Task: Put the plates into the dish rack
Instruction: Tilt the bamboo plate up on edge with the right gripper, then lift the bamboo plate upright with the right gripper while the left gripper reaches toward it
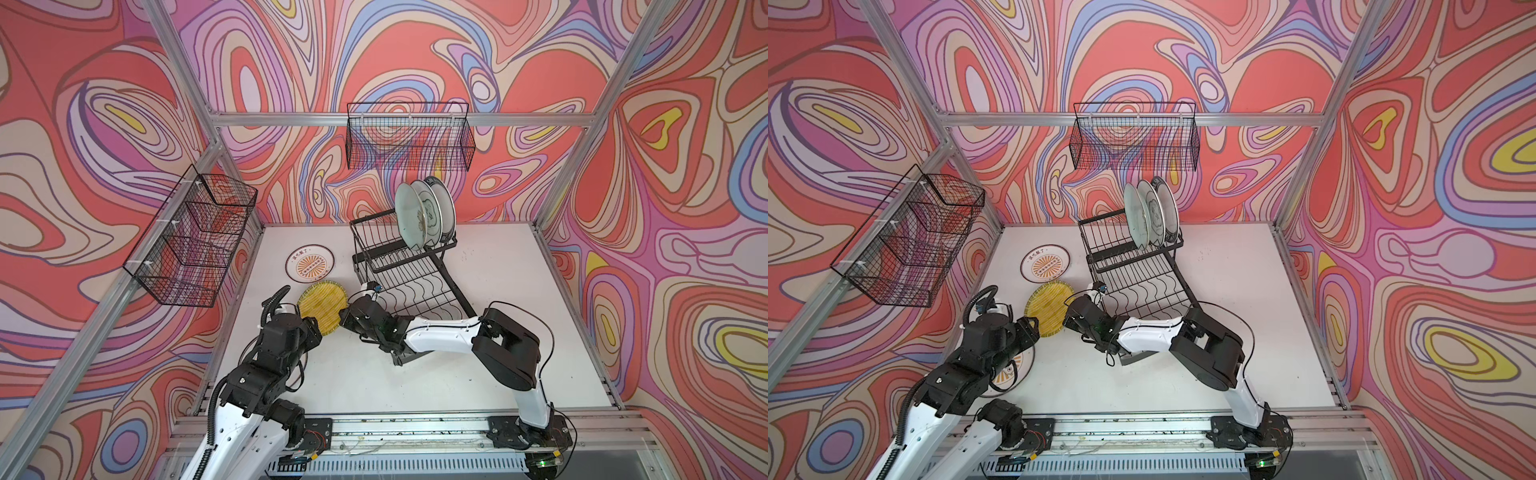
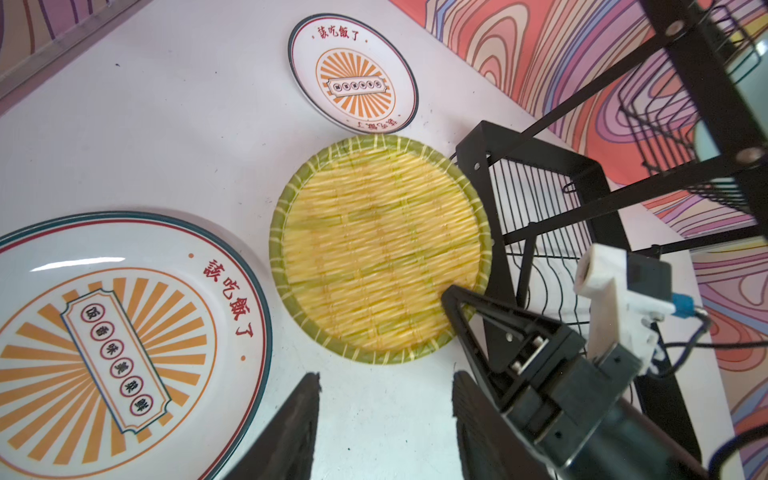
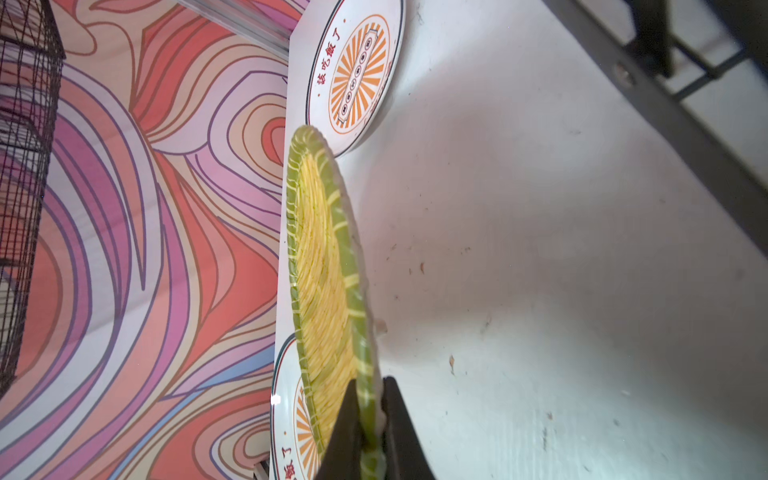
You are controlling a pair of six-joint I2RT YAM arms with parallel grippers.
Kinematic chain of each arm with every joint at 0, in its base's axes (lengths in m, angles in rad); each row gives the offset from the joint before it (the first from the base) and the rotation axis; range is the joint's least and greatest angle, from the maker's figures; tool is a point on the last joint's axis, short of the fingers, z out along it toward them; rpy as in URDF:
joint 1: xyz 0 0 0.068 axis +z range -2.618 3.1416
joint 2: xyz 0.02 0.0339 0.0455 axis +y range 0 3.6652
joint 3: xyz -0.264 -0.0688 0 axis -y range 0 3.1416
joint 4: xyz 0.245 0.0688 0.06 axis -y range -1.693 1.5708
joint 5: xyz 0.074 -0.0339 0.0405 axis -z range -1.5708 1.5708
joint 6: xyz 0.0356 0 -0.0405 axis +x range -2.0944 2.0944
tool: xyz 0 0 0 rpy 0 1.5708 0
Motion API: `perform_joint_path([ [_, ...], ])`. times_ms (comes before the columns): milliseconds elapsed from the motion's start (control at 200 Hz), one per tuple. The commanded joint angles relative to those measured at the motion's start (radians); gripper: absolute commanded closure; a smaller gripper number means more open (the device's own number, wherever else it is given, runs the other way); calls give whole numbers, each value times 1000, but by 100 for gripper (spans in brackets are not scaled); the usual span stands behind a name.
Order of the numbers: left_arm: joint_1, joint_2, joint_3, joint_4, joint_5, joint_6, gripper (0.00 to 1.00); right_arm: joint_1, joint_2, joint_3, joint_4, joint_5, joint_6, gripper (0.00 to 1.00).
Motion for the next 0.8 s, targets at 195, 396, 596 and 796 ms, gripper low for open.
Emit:
perform_joint_path([
  [195, 4, -12, 63, -51, 40, 42, 45, 3, -158, -119, 2, -68, -172, 100],
  [396, 5, -4, 112, -92, 59, 84, 45, 1, -232, -186, -36, -186, -245, 100],
  [596, 5, 9, 160, -101, 98, 99, 46, 2, -321, -304, 49, -237, -252, 100],
  [796, 4, -15, 153, -22, 215, 111, 45, 2, -399, -341, -12, -269, -321, 100],
])
